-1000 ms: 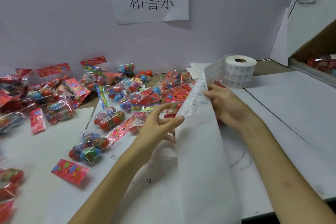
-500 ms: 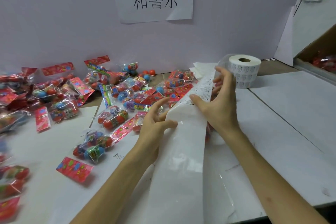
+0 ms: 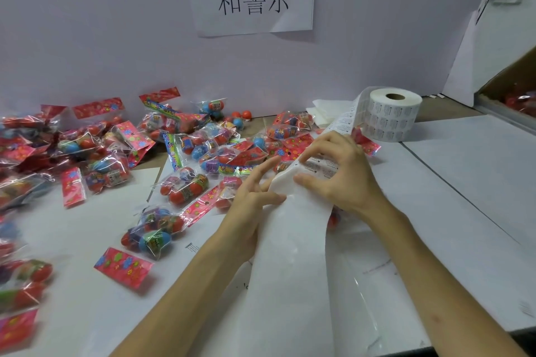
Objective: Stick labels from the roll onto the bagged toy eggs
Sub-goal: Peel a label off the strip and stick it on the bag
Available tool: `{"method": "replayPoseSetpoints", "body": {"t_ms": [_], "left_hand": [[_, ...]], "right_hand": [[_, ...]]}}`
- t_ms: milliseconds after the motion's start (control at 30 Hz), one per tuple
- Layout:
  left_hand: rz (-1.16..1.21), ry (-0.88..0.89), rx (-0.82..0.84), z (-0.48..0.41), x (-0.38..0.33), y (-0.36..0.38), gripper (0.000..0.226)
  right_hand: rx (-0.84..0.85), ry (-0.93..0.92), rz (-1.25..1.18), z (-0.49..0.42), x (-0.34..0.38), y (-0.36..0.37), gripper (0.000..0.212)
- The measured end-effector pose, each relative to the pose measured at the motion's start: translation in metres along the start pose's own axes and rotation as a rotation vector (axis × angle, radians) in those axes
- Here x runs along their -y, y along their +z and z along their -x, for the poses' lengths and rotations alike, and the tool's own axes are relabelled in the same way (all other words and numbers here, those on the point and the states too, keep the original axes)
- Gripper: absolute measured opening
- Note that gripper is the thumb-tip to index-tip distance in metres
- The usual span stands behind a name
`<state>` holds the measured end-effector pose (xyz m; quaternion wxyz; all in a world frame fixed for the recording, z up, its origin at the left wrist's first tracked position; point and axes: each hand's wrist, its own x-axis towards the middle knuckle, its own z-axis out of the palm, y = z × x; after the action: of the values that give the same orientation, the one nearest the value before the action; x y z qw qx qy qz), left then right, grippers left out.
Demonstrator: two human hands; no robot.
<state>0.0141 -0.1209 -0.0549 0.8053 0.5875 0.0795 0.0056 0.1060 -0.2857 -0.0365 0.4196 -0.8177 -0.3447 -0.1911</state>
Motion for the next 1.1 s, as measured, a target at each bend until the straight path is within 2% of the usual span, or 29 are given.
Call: {"method": "replayPoseSetpoints", "body": {"t_ms": [533, 733, 833, 933, 967, 1100], "left_hand": [[0.031, -0.029, 0.061, -0.003, -0.001, 0.003, 0.070], [-0.003, -0.027, 0.108, -0.001, 0.003, 0.002, 0.074], [-0.075, 0.046, 0.117, 0.001, 0.005, 0.005, 0.065], [-0.242, 0.100, 0.228, 0.005, 0.011, 0.010, 0.051], [-0.289, 0.090, 0.279, 0.006, 0.012, 0.012, 0.046], [-0.465, 0.137, 0.416, 0.010, 0.006, 0.013, 0.022]], "right_hand": [[0.069, 0.104, -0.191, 0.000, -0.001, -0.008, 0.007], [-0.063, 0.186, -0.177, -0.004, -0.011, -0.012, 0.018], [-0.221, 0.214, -0.225, -0.007, -0.016, -0.019, 0.016], [-0.351, 0.222, -0.290, -0.009, -0.019, -0.026, 0.009], [-0.363, 0.223, -0.297, -0.009, -0.020, -0.028, 0.006], [-0.304, 0.176, -0.253, -0.006, -0.020, -0.029, 0.024]]}}
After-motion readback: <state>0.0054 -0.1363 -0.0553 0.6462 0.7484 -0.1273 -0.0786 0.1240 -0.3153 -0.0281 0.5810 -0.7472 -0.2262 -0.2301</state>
